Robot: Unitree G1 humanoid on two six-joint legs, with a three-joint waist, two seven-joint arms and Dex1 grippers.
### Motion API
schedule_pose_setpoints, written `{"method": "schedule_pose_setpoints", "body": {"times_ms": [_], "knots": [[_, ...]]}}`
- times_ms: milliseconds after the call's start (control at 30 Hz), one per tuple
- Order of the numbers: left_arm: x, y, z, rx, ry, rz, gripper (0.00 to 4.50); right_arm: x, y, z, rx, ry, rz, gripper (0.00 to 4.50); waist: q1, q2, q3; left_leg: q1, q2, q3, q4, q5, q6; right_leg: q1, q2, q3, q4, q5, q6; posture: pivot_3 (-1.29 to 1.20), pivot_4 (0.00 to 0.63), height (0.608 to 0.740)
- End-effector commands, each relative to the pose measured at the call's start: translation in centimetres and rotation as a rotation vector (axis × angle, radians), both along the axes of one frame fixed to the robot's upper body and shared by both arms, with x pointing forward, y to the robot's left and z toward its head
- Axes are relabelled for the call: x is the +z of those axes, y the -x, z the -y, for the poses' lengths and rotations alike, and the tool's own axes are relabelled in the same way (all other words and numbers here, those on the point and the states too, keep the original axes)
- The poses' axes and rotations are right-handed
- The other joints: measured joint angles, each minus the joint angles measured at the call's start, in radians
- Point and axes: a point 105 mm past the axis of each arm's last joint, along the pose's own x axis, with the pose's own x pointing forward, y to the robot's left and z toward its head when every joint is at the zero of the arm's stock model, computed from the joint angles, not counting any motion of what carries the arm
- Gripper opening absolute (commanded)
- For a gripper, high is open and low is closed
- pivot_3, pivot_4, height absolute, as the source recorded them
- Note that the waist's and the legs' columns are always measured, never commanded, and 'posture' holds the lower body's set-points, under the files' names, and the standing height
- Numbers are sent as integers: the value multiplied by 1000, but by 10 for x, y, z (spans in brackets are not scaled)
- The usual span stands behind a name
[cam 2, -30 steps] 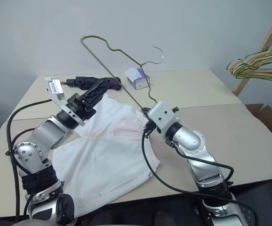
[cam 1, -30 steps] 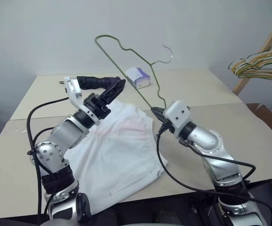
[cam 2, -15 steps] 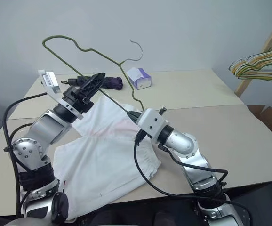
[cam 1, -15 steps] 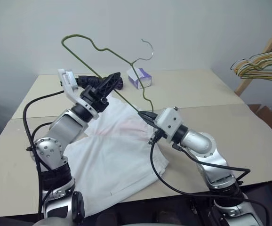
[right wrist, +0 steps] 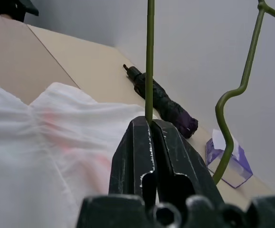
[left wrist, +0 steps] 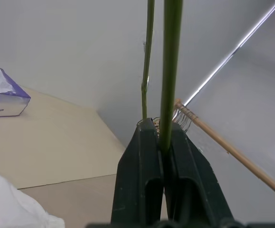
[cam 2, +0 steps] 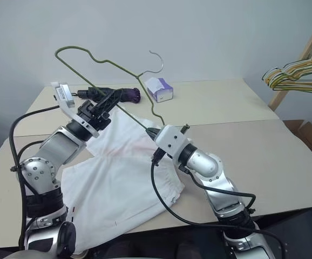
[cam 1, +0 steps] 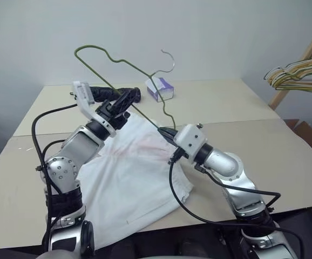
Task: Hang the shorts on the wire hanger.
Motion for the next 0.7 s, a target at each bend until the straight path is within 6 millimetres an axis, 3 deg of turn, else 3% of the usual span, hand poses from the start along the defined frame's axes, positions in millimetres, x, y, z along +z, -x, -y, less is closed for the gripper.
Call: {"method": "schedule_pose_setpoints", "body": {"times_ms": [33,133,233,333,500,567,700], "knots": [[15,6,-1,16,-16,97,0,19,1,-1,4,12,113,1375,0,0,0,0,0,0,0,0,0,0,0,0,0,0,0,44,0,740],[14,6,-3,22,-32,120,0,22,1,1,3,16,129,2437,0,0,0,0,0,0,0,0,0,0,0,0,0,0,0,33,0,740],[16,6,-5,8,-49,152,0,24,1,17,25,-12,80,3507,-1,0,0,0,0,1,0,0,0,0,0,0,0,0,0,29,0,740],[21,11,-6,-52,-92,226,0,20,-1,39,86,-102,-184,4459,1,0,0,-1,0,1,0,0,0,0,0,0,-1,0,0,26,0,740],[33,29,-14,-197,-159,400,0,36,13,61,345,-209,-654,4459,-8,1,1,-1,1,0,0,0,1,-1,0,0,-1,1,-1,25,0,740],[40,36,-22,-255,-143,466,0,43,22,69,472,-212,-783,4459,-8,1,1,0,1,0,-1,0,1,-1,0,0,-1,0,-2,27,0,740],[48,51,-31,-363,-127,578,0,39,32,71,607,-113,-937,4459,-6,1,1,-1,2,1,-2,-1,1,-2,1,-2,-3,0,-2,26,0,740]]}}
